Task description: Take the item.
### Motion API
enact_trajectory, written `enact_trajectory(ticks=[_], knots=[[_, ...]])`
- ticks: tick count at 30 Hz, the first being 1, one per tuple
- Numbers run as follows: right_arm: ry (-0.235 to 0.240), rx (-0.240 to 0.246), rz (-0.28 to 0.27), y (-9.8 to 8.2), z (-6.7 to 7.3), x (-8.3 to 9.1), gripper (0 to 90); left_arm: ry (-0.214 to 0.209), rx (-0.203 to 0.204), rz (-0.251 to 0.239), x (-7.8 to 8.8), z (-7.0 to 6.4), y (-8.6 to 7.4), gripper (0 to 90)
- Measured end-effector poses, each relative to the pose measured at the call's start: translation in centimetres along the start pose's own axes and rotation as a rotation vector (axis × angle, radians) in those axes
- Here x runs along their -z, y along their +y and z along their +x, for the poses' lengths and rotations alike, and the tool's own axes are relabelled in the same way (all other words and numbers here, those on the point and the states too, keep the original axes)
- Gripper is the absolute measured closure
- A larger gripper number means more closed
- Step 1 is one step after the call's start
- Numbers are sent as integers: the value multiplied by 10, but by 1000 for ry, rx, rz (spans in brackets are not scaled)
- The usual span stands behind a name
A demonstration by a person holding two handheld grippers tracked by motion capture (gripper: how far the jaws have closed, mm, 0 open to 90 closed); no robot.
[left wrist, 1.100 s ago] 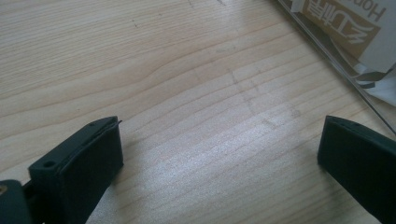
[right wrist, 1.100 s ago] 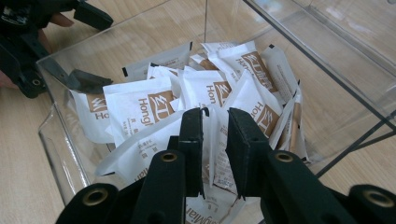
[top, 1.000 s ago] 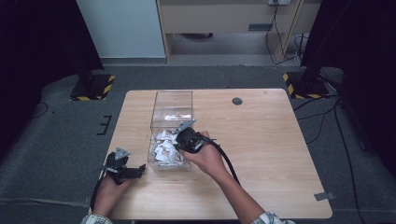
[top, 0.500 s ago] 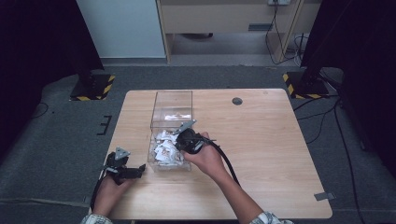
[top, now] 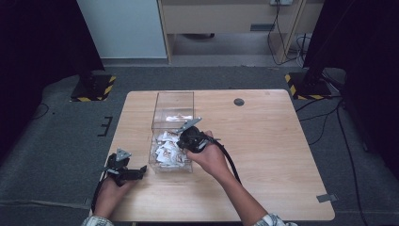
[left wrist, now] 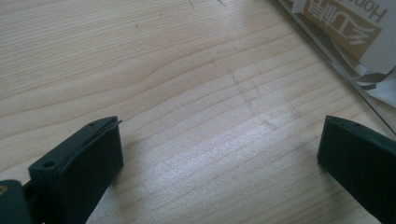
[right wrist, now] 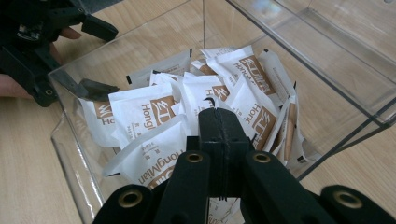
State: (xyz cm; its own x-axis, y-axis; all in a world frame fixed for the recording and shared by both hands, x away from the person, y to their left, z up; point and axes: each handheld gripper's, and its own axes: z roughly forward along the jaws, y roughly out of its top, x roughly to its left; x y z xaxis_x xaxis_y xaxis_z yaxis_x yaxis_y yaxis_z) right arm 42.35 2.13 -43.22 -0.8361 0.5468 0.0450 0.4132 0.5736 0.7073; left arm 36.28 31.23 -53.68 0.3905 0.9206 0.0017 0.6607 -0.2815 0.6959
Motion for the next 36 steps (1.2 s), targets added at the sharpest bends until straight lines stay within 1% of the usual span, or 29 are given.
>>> enact_trajectory(ticks=[5,12,24,28,29,36], knots=[[-1,6,-18,3,1,9,900,0,0,0,0,0,0,0],[6,-4,-46,9,0,19,900,0,0,0,0,0,0,0],[8,-10,-71,16,-3,30,900,0,0,0,0,0,0,0],[4,-18,-77,17,-4,34,900,0,0,0,0,0,0,0],[4,-22,-86,17,-5,36,900,0,0,0,0,0,0,0],[5,-21,-90,19,-6,39,900,0,0,0,0,0,0,0]])
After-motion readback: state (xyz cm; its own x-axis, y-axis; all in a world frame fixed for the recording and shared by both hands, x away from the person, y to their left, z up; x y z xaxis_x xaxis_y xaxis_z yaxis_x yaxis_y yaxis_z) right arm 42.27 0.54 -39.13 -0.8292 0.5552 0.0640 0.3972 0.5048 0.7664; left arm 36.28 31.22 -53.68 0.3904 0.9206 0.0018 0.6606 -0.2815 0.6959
